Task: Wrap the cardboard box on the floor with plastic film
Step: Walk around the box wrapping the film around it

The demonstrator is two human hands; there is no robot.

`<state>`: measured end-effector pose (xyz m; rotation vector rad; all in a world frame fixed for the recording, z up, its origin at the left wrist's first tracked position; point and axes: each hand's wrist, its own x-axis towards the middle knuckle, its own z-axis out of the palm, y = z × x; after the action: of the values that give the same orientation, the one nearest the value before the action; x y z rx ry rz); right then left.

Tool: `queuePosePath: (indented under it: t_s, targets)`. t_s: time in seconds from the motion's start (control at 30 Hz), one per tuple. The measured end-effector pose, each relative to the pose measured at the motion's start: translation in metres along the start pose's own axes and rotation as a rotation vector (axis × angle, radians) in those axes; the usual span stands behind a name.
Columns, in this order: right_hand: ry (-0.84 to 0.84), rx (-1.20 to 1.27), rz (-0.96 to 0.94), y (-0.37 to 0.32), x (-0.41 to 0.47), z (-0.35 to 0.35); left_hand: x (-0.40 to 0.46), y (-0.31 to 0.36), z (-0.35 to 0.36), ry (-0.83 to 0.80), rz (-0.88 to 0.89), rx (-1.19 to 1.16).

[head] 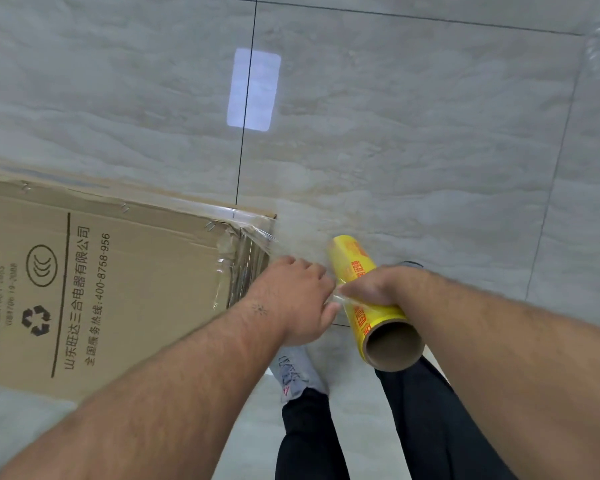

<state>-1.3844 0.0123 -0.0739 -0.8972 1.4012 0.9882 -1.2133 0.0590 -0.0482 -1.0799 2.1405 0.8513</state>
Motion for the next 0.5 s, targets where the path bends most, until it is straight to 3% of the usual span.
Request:
queuePosePath:
  t_s: [0.2,0.33,0.43,0.5]
  targets:
    - [-0.061,0.182,-0.024,0.005,-0.002,-0.006,0.020,0.020,-0.005,0.000,-0.010,-0.017]
    - [-0.139,0.493,0.080,0.018,-0.001,-0.013,0.018,0.010,-0.004,-0.010,-0.030,0.037]
    - [-0.334,0.853,0.074,0.035,-0.006,-0.016,0.018,0.016,-0.003,0.004,-0.054,0.004]
    - [-0.378,1.036,0.073,0.050,0.000,-0.008,0.021,0.020,-0.007,-0.009,-0.044,-0.008]
